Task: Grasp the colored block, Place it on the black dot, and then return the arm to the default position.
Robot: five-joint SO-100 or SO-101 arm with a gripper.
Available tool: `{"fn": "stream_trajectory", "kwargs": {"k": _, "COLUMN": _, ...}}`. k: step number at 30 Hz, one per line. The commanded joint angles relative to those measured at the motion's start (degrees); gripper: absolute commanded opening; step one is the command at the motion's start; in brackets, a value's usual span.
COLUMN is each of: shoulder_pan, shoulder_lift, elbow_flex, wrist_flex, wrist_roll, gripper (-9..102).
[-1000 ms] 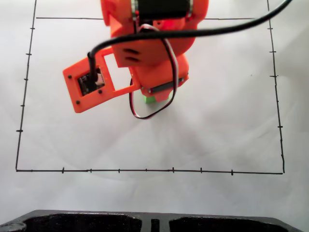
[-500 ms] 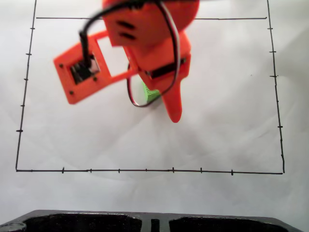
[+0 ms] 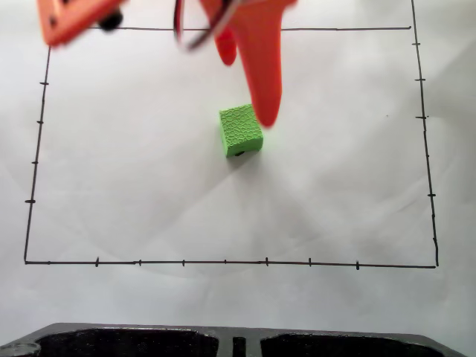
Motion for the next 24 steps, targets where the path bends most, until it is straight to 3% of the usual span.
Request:
{"fn": "stream_trajectory", "kwargs": {"k": 1, "shoulder_pan": 0.18, "shoulder_lift": 12.39, "elbow_flex": 7.47, "wrist_flex": -0.35, "wrist_roll": -0.97, "gripper": 32}}
{"fn": "stream_trajectory", "kwargs": {"k": 14, "shoulder_pan": 2.64, "shoulder_lift": 31.64, "elbow_flex": 26.02, "wrist_flex": -2.11, "wrist_roll": -0.09, "gripper": 0}}
{"fn": "stream_trajectory", "kwargs": {"k": 24, "shoulder_pan": 2.72, "shoulder_lift": 33.84, "elbow_flex": 31.99, "wrist_flex": -5.01, "wrist_roll": 6.15, "gripper": 0}}
